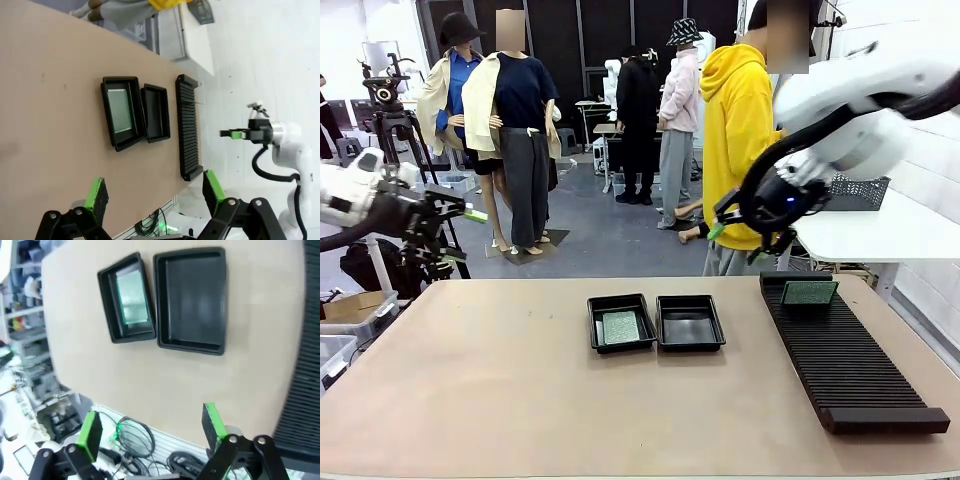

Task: Inspect and transfer BCBs to ESD trays.
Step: Pick up the ESD tray and place it on the left side of the table.

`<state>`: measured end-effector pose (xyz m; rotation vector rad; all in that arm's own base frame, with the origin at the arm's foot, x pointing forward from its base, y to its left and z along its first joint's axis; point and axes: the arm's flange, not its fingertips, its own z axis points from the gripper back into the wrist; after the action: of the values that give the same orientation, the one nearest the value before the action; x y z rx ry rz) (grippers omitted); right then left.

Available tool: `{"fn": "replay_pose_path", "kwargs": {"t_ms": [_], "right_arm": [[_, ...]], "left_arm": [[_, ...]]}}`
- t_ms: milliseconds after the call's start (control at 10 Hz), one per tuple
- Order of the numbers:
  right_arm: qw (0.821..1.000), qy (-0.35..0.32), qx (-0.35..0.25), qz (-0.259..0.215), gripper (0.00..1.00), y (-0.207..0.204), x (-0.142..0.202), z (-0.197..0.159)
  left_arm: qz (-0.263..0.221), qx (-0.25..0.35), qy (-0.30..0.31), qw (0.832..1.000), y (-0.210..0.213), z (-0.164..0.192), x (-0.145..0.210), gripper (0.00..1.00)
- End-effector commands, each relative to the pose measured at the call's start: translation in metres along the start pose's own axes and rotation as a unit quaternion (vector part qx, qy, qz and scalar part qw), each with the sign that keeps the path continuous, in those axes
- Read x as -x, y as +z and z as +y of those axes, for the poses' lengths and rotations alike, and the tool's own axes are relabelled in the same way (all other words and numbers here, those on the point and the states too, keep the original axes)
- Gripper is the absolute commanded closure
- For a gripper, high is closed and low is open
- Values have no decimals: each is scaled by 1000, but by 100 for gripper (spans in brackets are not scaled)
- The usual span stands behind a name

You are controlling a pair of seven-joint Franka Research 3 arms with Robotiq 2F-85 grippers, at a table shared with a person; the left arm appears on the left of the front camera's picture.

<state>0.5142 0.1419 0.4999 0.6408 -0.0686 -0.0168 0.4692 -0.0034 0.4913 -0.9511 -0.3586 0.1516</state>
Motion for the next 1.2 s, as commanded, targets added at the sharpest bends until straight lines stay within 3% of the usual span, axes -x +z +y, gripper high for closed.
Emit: {"fn": "replay_pose_path", "kwargs": {"t_ms": [0, 400, 1100], "right_arm": [[998, 6, -60, -24, 0, 22, 18, -35], [988, 18, -155, -5, 0, 53, 4, -112], [946, 52, -319, -32, 0, 76, 11, -193]], "left_arm": [[9, -58, 12, 998, -32, -26, 1, 0], [18, -189, 34, 981, -137, -58, -10, 0], [37, -314, 30, 948, -256, -74, -19, 0]]}}
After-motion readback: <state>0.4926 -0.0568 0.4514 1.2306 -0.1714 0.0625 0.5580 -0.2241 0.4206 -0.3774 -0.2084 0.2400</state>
